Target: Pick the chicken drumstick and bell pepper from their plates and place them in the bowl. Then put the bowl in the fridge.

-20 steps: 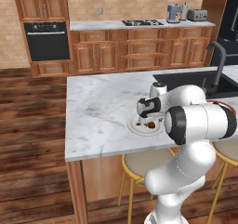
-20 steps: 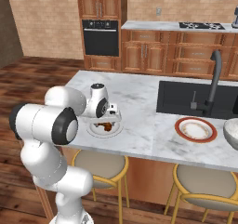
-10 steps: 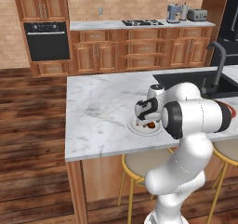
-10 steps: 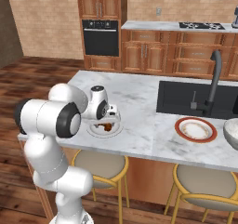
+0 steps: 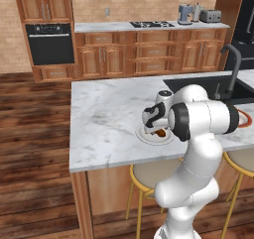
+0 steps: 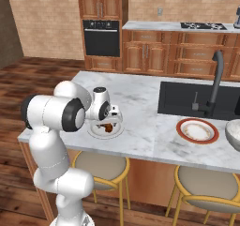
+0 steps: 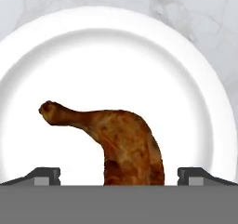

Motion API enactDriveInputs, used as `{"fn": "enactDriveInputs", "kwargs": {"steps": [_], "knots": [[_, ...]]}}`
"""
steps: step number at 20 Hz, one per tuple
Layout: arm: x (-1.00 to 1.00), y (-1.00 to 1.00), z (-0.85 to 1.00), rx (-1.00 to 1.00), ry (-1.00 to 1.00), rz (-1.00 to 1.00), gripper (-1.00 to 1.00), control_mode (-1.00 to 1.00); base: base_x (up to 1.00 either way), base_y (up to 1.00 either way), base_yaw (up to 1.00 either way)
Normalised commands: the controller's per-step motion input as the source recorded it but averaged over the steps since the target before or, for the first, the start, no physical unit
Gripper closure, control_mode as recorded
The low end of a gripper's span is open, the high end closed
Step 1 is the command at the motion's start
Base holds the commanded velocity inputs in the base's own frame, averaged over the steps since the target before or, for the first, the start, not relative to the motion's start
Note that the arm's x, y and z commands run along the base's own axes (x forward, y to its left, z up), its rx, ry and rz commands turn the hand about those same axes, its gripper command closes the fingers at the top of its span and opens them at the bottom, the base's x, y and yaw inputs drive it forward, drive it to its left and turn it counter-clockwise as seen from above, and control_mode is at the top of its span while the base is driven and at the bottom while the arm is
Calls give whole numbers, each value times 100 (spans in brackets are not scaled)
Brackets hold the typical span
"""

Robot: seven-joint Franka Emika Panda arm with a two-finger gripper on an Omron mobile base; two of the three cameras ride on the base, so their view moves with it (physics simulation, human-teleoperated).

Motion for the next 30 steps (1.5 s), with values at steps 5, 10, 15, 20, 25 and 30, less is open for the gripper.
{"fn": "enactDriveInputs", "kwargs": {"steps": [5,10,15,20,25,30], "knots": [[22,0,-11,-2,1,1,-100,-100,0,0,0],[1,-2,-22,0,11,0,-100,-100,0,0,0],[0,-1,-23,0,10,1,-100,-100,0,0,0],[0,0,-16,0,0,4,-100,-100,0,0,0],[0,-1,-12,-1,1,3,100,-100,0,0,0],[0,0,0,0,0,0,100,-100,0,0,0]]}}
